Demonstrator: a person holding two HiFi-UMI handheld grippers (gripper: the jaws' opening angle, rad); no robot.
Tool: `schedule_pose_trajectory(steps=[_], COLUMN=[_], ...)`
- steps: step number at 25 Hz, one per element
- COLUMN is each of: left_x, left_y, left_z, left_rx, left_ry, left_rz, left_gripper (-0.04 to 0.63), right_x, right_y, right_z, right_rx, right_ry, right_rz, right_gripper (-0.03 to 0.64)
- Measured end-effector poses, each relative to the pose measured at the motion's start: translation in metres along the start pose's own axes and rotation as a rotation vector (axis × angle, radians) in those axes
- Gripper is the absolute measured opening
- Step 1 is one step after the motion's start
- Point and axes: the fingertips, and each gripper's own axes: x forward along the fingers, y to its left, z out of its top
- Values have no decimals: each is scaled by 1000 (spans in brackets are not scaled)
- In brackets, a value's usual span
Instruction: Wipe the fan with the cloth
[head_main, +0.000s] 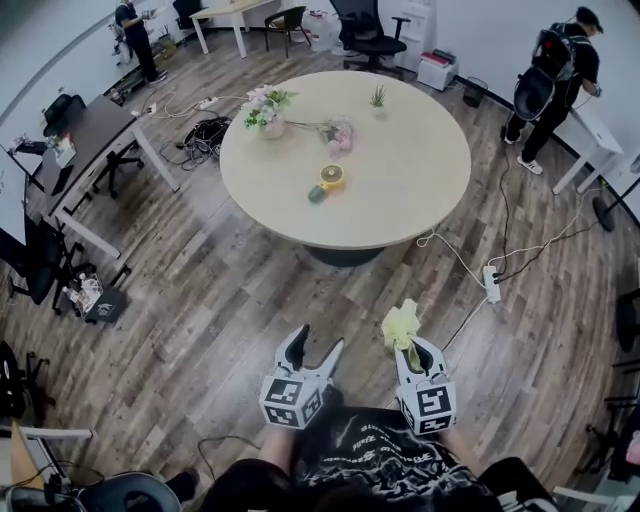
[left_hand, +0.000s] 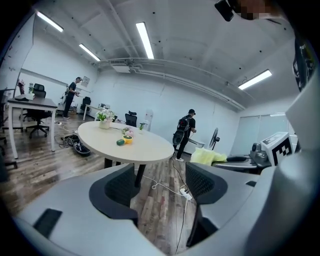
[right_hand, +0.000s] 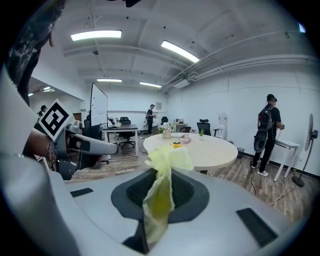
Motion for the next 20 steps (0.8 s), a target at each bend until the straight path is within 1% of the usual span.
schedule_pose_trajectory(steps=[6, 10, 13, 16, 20], left_x=[23, 37, 48, 57, 72], left_y=[47, 74, 88, 95, 111], left_z=[21, 31, 34, 38, 45], left_rx=[37, 32, 17, 25, 20], left_ry=[42, 37, 50, 69, 74], left_rz=[-55, -58, -55, -59, -46], left_gripper=[342, 342, 342, 342, 342], right_x=[51, 77, 89, 99, 122], right_y=[23, 32, 26, 15, 4], right_z=[15, 21, 27, 31, 38], right_rx=[23, 23, 46, 86, 102], right_ry=[17, 27, 26, 23, 23], right_rz=[-16, -20, -41, -65, -61], right_gripper=[54, 53, 54, 53, 54])
